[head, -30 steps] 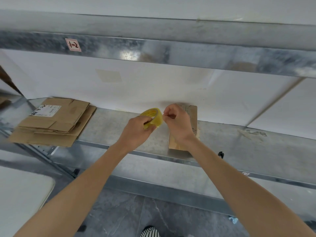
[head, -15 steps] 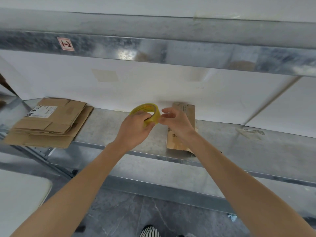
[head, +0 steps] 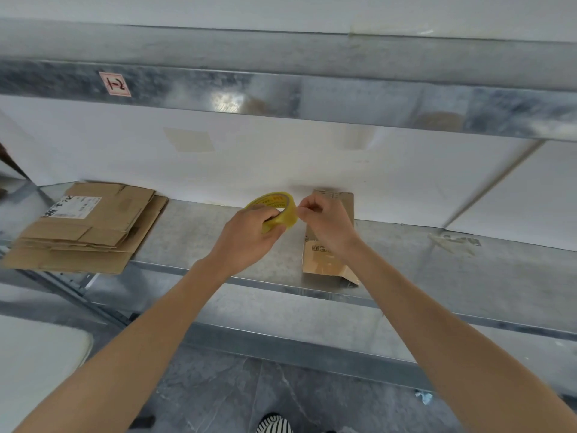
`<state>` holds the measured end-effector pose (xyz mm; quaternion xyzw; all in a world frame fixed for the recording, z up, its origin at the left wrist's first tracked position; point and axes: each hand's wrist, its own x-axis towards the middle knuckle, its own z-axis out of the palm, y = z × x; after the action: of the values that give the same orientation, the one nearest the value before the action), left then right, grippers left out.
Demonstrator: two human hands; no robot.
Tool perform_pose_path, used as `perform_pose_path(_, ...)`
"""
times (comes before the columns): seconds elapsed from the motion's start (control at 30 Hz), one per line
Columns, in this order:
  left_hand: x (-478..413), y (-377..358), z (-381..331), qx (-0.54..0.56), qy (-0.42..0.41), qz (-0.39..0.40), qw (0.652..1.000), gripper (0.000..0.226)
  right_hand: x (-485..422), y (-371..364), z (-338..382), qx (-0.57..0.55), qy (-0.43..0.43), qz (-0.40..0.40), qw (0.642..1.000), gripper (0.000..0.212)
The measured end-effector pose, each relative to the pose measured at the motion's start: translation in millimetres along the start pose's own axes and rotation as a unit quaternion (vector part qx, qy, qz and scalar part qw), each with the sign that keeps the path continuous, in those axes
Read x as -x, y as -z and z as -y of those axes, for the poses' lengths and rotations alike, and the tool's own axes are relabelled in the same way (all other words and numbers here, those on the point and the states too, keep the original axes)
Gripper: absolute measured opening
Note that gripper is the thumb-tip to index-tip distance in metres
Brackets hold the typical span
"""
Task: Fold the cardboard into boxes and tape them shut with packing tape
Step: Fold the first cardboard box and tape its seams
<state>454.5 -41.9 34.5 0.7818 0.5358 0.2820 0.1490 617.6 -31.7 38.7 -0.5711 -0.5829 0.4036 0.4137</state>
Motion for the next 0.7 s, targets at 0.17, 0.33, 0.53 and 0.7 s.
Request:
perform_pose_path(0.17, -13, 5, 1, -0.083, 0.077, 0.026, 0.993, 0.029, 1, 2, 2, 0.029, 0.021, -0.016, 0.999, 0.016)
perform_pose_path(0.33, -13, 5, 2, -0.047, 0.080, 0.058, 0.994, 0.061, 2, 22, 2, -0.002, -0.007, -0.042, 0.999, 0.008)
perform_pose_path(0.53, -2, 14, -14, 0.171, 0.070, 0.105, 0.977, 0.031, 2, 54, -3, 0.009, -0.020, -0.056, 0.998, 0.015)
perform_pose_path(0.7, -12, 12, 2, -0.092, 0.040, 0.086, 0.991, 0.035, 10, 64, -9, 0.020, -0.026, -0.068, 0.997, 0.016)
